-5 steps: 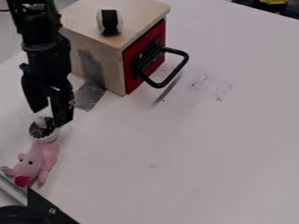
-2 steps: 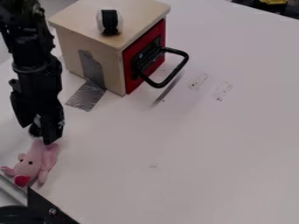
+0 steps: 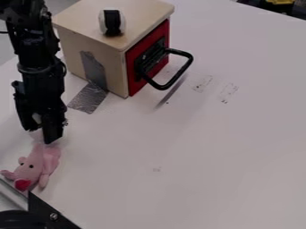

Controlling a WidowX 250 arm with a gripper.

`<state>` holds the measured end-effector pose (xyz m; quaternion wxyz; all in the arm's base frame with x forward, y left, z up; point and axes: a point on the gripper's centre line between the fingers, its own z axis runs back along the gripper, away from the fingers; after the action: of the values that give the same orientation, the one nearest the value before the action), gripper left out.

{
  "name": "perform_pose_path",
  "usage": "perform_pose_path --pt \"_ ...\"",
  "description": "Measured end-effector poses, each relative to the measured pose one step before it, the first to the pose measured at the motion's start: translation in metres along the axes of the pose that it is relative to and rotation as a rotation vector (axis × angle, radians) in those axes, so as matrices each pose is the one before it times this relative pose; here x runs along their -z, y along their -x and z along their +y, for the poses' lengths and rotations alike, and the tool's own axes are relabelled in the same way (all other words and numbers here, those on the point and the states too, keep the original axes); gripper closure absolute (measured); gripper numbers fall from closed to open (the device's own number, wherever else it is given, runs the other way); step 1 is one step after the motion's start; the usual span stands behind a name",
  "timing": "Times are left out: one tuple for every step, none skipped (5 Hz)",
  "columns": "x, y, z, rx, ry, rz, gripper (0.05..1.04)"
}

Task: Put the mushroom to the right side of the drawer

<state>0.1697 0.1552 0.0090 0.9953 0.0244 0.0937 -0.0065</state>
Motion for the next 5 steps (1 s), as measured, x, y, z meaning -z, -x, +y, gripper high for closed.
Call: perform_pose_path --pt "0.00017 0.00081 -0.00071 0.0032 -0.0005 0.0068 0.328" --pt "-0.00924 0.00365 -0.01016 -0.0027 0.0221 0.0031 0.328" --pt "-0.03163 -0.00729 -0.03099 0.0553 0.0340 -0.0538 0.328" --pt "-0.02976 -0.02280 -0.04097 0.1103 0.0317 -0.0565 0.328" --pt "-0.02260 -0.05026 -0.04333 0.0862 0.0065 -0.0641 0.328"
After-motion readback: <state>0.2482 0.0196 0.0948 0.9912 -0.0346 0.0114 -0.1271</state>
